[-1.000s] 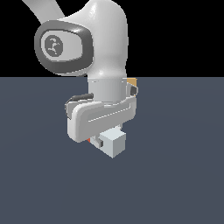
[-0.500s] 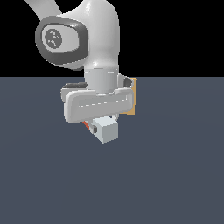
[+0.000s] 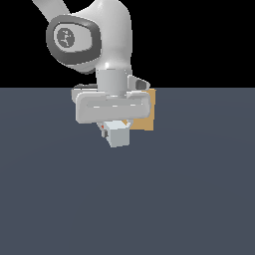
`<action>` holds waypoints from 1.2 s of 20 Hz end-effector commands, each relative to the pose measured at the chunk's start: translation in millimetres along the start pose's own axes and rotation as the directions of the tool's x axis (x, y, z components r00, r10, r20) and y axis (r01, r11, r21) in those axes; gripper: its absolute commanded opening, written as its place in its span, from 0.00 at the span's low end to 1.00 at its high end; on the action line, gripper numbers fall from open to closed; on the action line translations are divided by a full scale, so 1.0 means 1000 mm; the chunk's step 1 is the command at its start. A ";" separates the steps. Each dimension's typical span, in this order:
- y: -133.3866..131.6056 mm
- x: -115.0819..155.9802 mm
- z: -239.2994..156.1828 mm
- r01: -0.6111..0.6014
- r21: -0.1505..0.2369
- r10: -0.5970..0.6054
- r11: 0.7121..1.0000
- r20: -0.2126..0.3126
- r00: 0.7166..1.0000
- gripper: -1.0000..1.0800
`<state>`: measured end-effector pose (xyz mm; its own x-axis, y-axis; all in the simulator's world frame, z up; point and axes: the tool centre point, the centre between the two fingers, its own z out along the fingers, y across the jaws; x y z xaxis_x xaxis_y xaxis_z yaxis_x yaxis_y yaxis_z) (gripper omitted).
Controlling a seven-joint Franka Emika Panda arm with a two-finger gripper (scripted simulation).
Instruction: Insert the peg into the horizontal hole in a box.
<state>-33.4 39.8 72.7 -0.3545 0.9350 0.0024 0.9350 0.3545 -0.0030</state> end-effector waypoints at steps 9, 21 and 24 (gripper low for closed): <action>0.018 0.037 -0.022 -0.221 -0.004 0.221 0.975 0.000 0.975 0.00; 0.040 0.064 -0.040 -0.402 -0.004 0.402 0.916 0.001 0.916 0.00; 0.043 0.067 -0.042 -0.424 -0.004 0.424 0.906 0.001 0.906 0.00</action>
<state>-19.3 115.5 111.1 0.0613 0.9981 -0.0008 0.9981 -0.0613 -0.0040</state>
